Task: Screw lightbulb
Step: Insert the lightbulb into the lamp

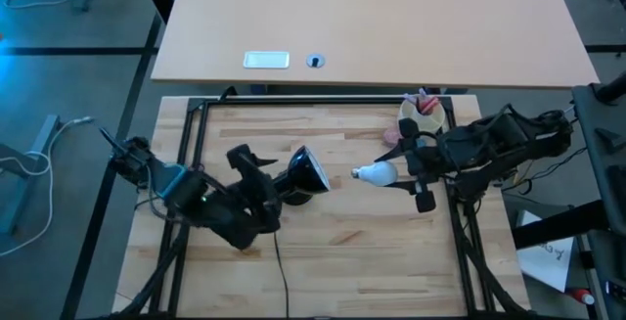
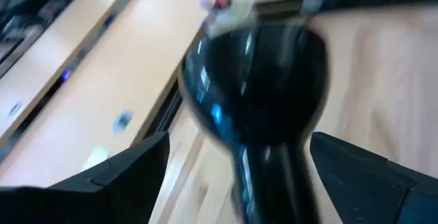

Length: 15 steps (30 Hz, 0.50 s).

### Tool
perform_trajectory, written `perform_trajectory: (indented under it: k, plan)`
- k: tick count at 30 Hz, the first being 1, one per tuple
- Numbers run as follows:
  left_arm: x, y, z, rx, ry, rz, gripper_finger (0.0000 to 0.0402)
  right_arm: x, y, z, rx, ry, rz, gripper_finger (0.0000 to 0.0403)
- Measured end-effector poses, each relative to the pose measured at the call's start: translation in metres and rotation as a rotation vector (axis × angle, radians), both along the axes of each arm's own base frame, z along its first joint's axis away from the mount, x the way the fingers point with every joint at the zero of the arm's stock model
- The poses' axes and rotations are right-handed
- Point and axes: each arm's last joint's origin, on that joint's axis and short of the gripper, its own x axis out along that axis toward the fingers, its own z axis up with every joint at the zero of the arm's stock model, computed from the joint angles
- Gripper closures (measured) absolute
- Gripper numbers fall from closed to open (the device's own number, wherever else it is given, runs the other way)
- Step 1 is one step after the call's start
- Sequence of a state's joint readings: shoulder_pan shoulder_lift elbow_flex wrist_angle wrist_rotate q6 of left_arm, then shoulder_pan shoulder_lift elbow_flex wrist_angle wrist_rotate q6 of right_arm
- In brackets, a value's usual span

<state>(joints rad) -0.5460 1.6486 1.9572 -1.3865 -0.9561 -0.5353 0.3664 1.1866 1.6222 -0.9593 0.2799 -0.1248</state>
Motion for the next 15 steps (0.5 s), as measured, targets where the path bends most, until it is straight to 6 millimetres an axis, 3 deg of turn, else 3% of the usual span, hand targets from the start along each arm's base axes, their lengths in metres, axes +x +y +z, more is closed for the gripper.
perform_trajectory:
  k: [6, 15]
  plan:
    - [0.017, -0.013, -0.024, 0.04, 0.12, 0.069, 0.0058, 0.0, 0.0, 0.0, 0.011, 0.001, -0.017, 0.0189]
    - [0.029, -0.016, -0.035, -0.084, 0.121, 0.13, 0.0058, 0.0, 0.0, 0.0, 0.028, 0.003, -0.027, 0.0185]
